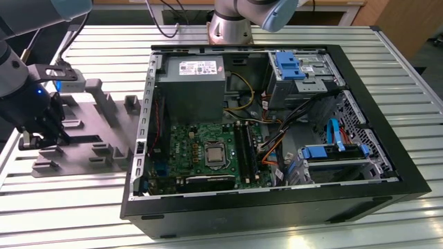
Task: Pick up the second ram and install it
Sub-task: 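Pick up the second ram and move it above second insertion slot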
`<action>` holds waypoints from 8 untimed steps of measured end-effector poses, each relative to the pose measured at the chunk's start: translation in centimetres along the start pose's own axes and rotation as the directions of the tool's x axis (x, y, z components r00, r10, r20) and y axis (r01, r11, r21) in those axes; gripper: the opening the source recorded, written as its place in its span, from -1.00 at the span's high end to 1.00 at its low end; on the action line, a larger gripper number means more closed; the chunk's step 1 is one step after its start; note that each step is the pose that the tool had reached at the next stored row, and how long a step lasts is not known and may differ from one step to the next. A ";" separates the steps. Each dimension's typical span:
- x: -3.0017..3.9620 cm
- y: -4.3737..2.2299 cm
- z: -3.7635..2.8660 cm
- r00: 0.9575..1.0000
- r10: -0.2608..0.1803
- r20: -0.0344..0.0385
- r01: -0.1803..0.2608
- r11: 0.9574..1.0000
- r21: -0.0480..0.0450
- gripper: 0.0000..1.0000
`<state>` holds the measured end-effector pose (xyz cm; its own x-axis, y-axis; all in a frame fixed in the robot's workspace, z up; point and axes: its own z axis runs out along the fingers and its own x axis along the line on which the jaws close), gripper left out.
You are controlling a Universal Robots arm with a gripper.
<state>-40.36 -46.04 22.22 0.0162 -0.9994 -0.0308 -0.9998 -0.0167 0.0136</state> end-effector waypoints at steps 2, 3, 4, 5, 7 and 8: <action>0.00 0.00 -0.06 1.000 0.000 0.000 0.000 1.000 0.000 0.71; 0.00 0.00 -0.09 1.000 0.000 0.000 0.000 1.000 0.000 0.71; 0.00 0.00 -0.12 1.000 0.000 0.000 0.000 1.000 0.000 0.71; 0.00 0.00 -0.15 1.000 0.000 0.000 0.000 1.000 0.000 0.71; -0.01 0.00 -0.32 1.000 0.000 0.000 0.000 1.000 0.000 0.71; -0.01 0.01 -0.35 1.000 0.000 0.000 0.000 1.000 0.000 0.71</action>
<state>-40.36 -46.04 22.57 0.0163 -0.9994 -0.0308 -0.9998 -0.0167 0.0136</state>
